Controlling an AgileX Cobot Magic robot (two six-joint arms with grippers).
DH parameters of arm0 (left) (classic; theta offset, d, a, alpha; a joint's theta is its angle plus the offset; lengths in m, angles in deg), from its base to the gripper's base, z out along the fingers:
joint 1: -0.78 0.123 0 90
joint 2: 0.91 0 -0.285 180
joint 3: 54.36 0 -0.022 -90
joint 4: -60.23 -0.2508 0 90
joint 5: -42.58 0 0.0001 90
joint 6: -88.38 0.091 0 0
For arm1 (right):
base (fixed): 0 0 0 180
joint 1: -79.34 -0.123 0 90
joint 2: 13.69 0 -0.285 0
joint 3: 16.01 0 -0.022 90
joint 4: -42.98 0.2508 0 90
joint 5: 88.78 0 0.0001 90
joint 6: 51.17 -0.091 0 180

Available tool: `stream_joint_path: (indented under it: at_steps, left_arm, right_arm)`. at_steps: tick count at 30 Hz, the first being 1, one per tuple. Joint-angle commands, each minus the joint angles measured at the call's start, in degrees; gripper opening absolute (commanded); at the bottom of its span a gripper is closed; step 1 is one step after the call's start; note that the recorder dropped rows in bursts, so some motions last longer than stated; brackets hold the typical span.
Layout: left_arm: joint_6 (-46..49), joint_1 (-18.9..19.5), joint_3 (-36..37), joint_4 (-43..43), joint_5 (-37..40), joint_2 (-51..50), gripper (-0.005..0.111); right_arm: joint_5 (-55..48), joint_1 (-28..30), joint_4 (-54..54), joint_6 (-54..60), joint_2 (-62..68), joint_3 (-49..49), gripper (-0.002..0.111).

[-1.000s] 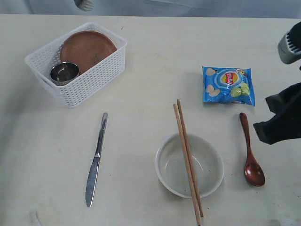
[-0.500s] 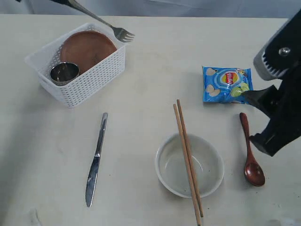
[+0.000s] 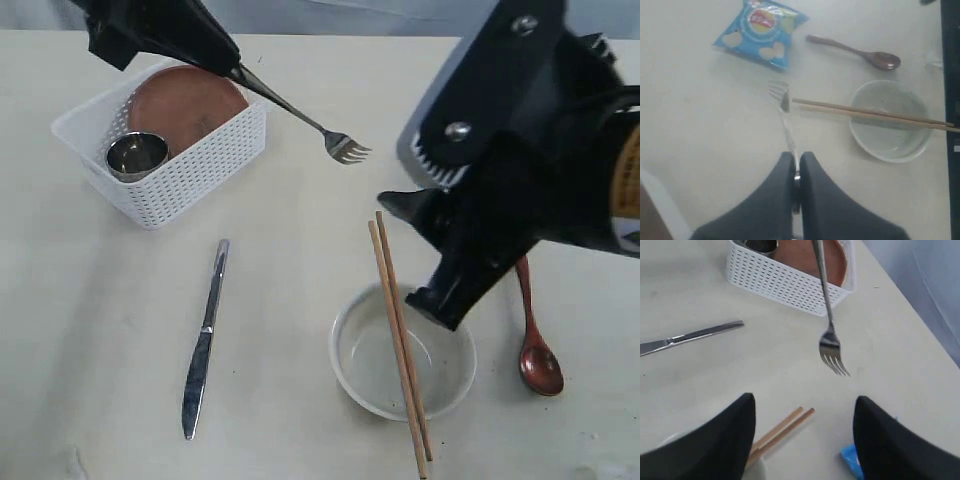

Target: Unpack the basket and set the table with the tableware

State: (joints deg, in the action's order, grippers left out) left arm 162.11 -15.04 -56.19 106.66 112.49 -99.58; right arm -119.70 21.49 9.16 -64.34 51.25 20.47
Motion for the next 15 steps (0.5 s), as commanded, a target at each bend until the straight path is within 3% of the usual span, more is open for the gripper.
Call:
stream_joint_path:
  at_steps: [1, 6, 12, 15]
  left_arm:
    - [-0.53, -2.18, 0.17, 2.02, 0.06, 0.54, 0.0]
    - [-0.98, -2.9, 0.17, 2.02, 0.06, 0.54, 0.0]
    - [-1.15, -2.9, 0.17, 2.02, 0.06, 0.54, 0.0]
    - [-1.15, -2.9, 0.17, 2.02, 0.06, 0.54, 0.0]
  right_arm:
    - [5.77, -0.22, -3.2, -1.22, 5.7, 0.21, 0.05]
    - [8.13, -0.22, -18.25, -11.91, 11.04, 0.21, 0.057]
    - [8.21, -0.22, -40.99, -30.54, 16.04, 0.21, 0.057]
    - [7.98, -0.22, -47.29, -36.21, 18.32, 0.21, 0.057]
